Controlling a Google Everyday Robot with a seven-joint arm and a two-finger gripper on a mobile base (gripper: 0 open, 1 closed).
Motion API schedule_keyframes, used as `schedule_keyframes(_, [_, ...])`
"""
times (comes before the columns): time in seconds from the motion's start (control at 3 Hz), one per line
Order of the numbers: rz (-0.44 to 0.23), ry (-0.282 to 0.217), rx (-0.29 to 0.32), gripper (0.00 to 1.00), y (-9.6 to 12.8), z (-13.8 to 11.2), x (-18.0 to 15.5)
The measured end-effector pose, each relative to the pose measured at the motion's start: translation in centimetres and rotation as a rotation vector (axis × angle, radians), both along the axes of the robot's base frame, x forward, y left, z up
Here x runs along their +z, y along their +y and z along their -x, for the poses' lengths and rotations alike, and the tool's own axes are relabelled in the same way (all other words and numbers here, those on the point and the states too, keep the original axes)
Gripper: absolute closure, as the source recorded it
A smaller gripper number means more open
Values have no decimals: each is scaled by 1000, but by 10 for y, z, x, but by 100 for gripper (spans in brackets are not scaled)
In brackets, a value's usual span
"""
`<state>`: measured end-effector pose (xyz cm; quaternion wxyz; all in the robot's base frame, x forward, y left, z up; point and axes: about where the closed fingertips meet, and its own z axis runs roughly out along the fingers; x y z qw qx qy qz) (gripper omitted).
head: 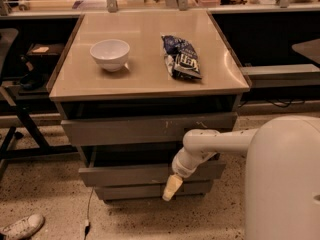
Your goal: Open middle drawer
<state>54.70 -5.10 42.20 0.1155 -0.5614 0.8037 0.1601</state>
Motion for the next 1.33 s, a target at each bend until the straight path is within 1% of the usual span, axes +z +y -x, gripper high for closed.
schedule_keyframes(0.33, [-21, 76, 2, 0, -6, 42, 11])
schedule_keyframes(0.67, [-24, 90, 2, 0, -7, 48, 13])
schedule_keyframes(1.0, [-44, 150, 4, 0, -14, 84, 24])
schedule_keyframes(1.33, [-51, 210, 0, 0, -20, 111, 29])
